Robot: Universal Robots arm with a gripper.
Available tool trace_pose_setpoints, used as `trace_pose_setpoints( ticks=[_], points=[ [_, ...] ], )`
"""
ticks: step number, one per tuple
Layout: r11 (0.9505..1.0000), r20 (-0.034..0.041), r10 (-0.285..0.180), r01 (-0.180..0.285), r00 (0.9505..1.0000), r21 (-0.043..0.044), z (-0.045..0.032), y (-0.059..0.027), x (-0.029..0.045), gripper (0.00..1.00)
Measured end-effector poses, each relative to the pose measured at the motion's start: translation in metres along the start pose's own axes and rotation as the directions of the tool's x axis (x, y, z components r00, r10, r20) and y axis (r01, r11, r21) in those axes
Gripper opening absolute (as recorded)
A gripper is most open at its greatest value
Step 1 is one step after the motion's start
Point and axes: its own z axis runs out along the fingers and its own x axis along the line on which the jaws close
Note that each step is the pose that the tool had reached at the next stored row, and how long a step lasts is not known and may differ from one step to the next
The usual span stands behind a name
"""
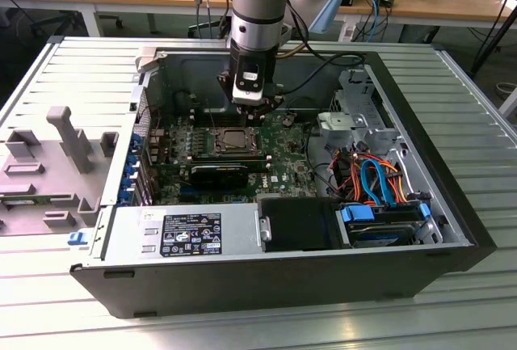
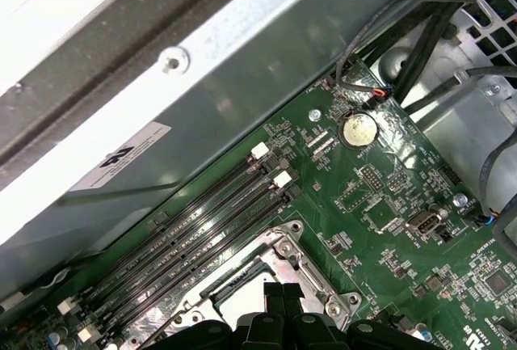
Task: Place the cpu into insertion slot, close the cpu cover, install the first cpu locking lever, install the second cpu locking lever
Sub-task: 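Install the first cpu locking lever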
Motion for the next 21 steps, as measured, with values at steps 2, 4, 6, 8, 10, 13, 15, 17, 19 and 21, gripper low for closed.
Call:
trace_pose_setpoints(
  ticks=[2, 4, 6, 8, 10, 13, 15, 17, 19, 21],
  points=[
    [1.0000, -0.0002, -0.002, 0.002, 1.0000, -0.0001, 0.0000, 0.0000, 0.0000, 0.11],
    [1.0000, -0.0003, -0.004, 0.004, 1.0000, -0.0003, 0.0000, 0.0000, 0.0000, 0.11],
    [1.0000, -0.0006, -0.006, 0.006, 1.0000, -0.0005, 0.0000, 0.0000, 0.0000, 0.11],
    [1.0000, -0.0008, -0.008, 0.008, 1.0000, -0.0007, 0.0000, 0.0000, 0.0000, 0.11],
    [0.9999, -0.0010, -0.010, 0.010, 0.9999, -0.0009, 0.0000, 0.0000, 0.0000, 0.11],
    [0.9999, -0.0013, -0.014, 0.014, 0.9999, -0.0013, 0.0000, 0.0000, 0.0000, 0.11],
    [0.9999, -0.0015, -0.016, 0.016, 0.9999, -0.0015, 0.0000, 0.0000, 0.0000, 0.11],
    [0.9998, -0.0017, -0.018, 0.018, 0.9998, -0.0016, 0.0000, 0.0000, 0.0000, 0.11],
    [0.9998, -0.0018, -0.020, 0.020, 0.9998, -0.0018, 0.0000, 0.0000, 0.0000, 0.11],
    [0.9997, -0.0020, -0.023, 0.023, 0.9997, -0.0019, 0.0000, 0.0000, 0.0000, 0.11]
  ],
)
